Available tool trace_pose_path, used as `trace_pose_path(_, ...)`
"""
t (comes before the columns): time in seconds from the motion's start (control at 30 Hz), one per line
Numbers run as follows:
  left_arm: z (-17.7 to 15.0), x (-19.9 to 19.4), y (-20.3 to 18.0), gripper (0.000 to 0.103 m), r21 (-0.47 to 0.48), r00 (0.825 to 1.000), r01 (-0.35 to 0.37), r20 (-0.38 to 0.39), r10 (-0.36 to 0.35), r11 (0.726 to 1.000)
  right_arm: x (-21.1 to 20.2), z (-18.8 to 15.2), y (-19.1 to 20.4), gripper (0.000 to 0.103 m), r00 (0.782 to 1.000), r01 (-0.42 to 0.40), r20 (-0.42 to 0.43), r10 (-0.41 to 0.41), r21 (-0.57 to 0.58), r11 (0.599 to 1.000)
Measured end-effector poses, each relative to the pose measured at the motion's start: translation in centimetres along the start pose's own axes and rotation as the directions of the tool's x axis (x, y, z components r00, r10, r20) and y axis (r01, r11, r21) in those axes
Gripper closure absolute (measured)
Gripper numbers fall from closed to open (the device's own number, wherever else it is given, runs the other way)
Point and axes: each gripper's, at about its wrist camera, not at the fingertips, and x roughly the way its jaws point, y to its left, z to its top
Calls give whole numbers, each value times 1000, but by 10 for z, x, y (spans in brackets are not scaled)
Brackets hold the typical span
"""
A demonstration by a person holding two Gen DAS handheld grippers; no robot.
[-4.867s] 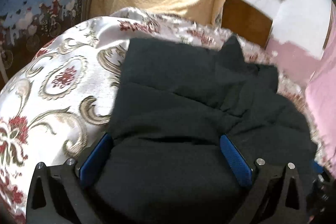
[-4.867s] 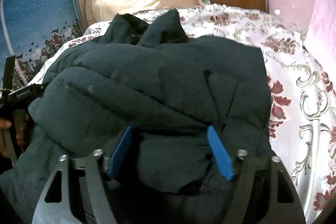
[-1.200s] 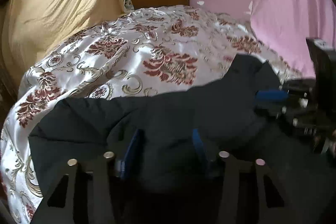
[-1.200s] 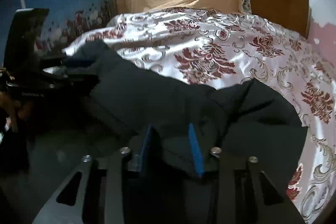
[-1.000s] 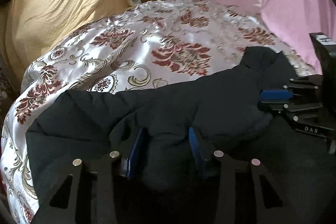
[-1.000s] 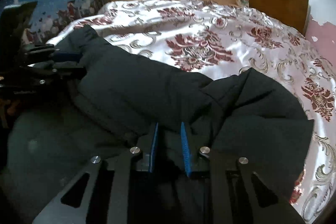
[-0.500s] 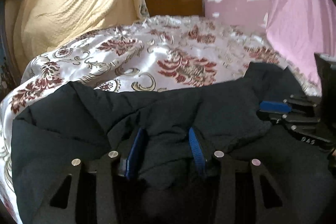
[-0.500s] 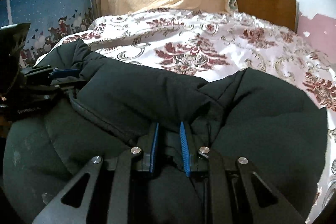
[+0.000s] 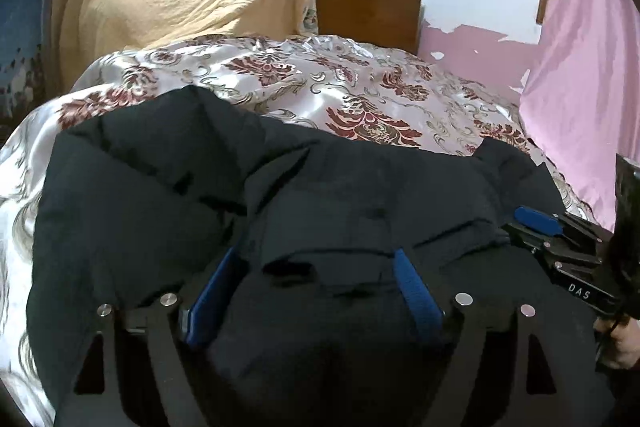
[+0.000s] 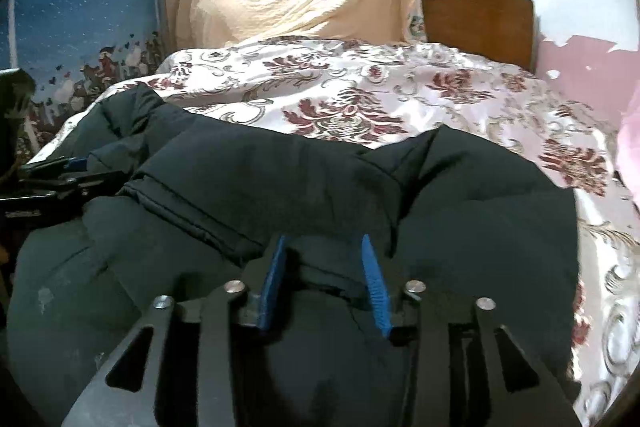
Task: Fold large clothes
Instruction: 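Open both tools and press the folded hem flat onto the jacket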
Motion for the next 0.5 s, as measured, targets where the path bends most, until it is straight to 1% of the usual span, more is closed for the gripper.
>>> trace_pose_path(0.03,-4,-5,0,19,-7,1000,-3,4,3,1000,-2,-1,-1,46,1000,27,-9,-27,10,1000)
trace_pose_path(0.07,-6,-10,-1,17,-14,1000,-9,6,9,1000,-2,-2,-4,39,999,42,-21,-41,24,999)
trace_pose_path(0.13,-11,-21,-1,11,-32,1000,-4,18,4,999,-9,-6,-14,38,999,17,-33,-15,82,996)
trace_pose_path(0.17,-11,-25,-1,10,-43,1000,-2,18,3,999,-12,-7,-15,36,999,14,-31,-11,95,995)
trace_pose_path(0.3,-18,-38,-7,3,-56,999,-53,1,53,997,-27,-11,-16,31,999,-6,-33,10,122,993)
trace_pose_path(0.37,-22,-47,-12,3,-49,996,-87,-2,87,995,-37,-14,-16,28,999,-7,-32,11,133,991)
trace_pose_path(0.5,-28,-70,-18,1,-70,993,-120,-8,120,990,-58,-20,-11,27,999,-23,-29,28,157,987)
